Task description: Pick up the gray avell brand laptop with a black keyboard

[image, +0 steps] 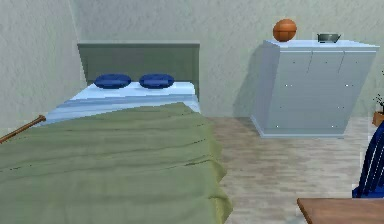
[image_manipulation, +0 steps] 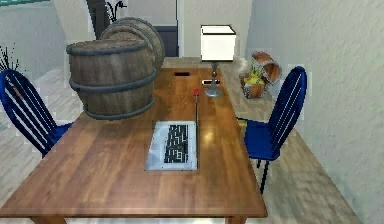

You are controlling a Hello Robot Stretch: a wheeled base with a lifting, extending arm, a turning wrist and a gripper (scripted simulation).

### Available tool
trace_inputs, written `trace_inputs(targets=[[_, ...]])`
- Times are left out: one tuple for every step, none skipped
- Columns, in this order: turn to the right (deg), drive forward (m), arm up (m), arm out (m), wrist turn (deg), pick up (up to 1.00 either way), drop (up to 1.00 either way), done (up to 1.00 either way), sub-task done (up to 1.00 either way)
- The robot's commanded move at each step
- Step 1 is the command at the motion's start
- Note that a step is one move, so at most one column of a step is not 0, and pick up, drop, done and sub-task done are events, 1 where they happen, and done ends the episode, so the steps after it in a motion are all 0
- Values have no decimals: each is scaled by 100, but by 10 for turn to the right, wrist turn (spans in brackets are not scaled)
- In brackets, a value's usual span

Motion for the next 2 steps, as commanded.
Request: trace_inputs(targets=[[0,0,50,0,0,0,0,0,0],[0,0,34,0,0,0,0,0,0]])
